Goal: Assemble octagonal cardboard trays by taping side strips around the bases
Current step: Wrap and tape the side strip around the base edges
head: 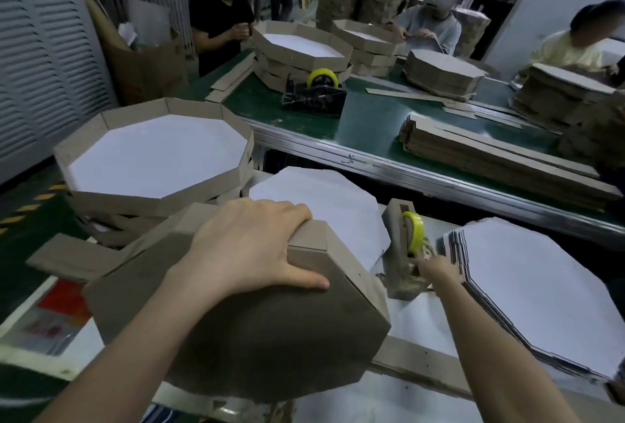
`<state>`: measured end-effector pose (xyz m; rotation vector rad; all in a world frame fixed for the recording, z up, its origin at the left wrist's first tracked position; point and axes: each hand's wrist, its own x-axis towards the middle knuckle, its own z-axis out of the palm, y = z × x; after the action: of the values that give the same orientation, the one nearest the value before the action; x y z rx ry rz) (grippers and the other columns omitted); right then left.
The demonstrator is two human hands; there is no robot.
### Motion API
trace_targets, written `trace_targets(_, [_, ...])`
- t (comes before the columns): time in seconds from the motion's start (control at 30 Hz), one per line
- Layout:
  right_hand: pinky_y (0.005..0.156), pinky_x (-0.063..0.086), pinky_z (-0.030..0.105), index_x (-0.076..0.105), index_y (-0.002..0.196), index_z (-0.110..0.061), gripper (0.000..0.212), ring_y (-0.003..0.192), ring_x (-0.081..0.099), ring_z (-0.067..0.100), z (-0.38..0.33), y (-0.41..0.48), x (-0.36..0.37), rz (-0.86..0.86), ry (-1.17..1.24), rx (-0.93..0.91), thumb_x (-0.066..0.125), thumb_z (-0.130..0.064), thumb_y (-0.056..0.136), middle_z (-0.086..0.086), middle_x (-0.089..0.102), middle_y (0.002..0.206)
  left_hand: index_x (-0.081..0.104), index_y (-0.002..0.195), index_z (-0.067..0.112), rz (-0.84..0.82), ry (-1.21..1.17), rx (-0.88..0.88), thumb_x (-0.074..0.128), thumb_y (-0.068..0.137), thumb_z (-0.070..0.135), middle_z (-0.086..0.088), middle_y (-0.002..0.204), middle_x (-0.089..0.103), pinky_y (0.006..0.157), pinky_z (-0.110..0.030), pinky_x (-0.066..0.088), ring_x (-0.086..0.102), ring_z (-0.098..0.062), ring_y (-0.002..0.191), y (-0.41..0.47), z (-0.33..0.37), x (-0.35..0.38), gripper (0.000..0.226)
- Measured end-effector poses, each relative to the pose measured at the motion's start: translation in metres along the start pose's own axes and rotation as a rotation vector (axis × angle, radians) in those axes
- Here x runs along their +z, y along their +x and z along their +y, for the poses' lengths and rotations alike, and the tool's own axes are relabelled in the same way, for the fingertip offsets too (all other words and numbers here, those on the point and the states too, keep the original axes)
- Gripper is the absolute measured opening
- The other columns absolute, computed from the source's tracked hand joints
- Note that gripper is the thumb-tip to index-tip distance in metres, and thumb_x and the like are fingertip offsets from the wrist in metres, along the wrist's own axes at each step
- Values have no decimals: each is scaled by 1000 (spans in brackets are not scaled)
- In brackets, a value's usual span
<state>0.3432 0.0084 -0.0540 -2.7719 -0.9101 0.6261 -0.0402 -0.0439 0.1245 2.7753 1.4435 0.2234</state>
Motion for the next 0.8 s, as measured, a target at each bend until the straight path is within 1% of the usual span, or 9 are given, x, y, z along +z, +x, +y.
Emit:
trace_targets(0.1, [76, 58, 58, 52, 118, 11, 39, 87, 63, 42, -5, 2, -5, -81, 204, 68, 54, -23, 100, 30, 60, 113, 46, 113, 43, 2, 3, -1, 23, 54, 100, 19, 107, 61, 64, -29, 36, 59, -9, 91, 1, 0, 0, 85])
trace_targets(0.17, [59, 61, 48, 53, 120, 11, 32, 68, 62, 36, -7, 4, -8, -165, 407, 118, 58, -9, 96, 24, 62, 96, 46, 113, 42, 5, 7, -2, 23, 54, 100, 19, 106, 61, 64, -30, 39, 59, -10, 91, 1, 0, 0, 86])
trace_targets(0.23, [64, 58, 42, 55, 120, 7, 30, 68, 59, 30, -8, 7, -11, -205, 644, 173, 61, -4, 93, 17, 61, 84, 47, 112, 42, 11, 9, 0, 22, 54, 100, 18, 105, 62, 64, -30, 40, 60, -10, 90, 1, 1, 0, 86])
trace_targets(0.33, [75, 51, 46, 56, 116, -2, 35, 81, 59, 29, -5, 10, -10, -176, 858, 236, 69, -17, 88, 16, 59, 94, 47, 110, 41, 13, 16, 1, 22, 54, 99, 17, 105, 61, 64, -30, 34, 59, -11, 91, 1, 2, 0, 84])
trace_targets(0.47, [70, 53, 36, 54, 116, -9, 32, 65, 61, 24, 10, 13, -6, -247, 1025, 231, 67, -19, 88, 12, 58, 99, 47, 110, 41, 13, 12, 10, 23, 54, 98, 17, 106, 61, 65, -30, 30, 59, -10, 94, 1, 4, 1, 83])
trace_targets(0.53, [80, 58, 44, 55, 122, 3, 38, 89, 71, 28, 20, 18, -4, -246, 1043, 233, 67, -15, 90, 19, 64, 113, 46, 111, 42, 8, 15, 13, 23, 54, 98, 17, 107, 61, 66, -30, 30, 59, -10, 95, 1, 5, 1, 84])
trace_targets(0.6, [92, 54, 52, 52, 129, 8, 52, 106, 65, 36, 24, 18, -3, -238, 1085, 257, 73, -16, 88, 26, 61, 125, 46, 112, 42, 9, 17, 13, 22, 54, 98, 18, 107, 61, 66, -30, 31, 59, -10, 94, 0, 5, 0, 84])
trace_targets(0.7, [64, 57, 43, 55, 122, 11, 49, 81, 65, 34, 20, 3, -7, -178, 1144, 247, 77, -10, 84, 26, 64, 115, 46, 113, 41, 4, 17, 15, 24, 55, 98, 17, 107, 61, 66, -30, 31, 59, -10, 94, -1, 7, -1, 84])
trace_targets(0.8, [40, 52, 27, 57, 101, 8, 25, 68, 63, 26, 23, -18, -4, -72, 1294, 241, 73, -1, 84, 20, 63, 90, 46, 114, 40, -6, 23, 19, 25, 56, 97, 17, 108, 61, 66, -30, 32, 58, -10, 95, -2, 8, -2, 84])
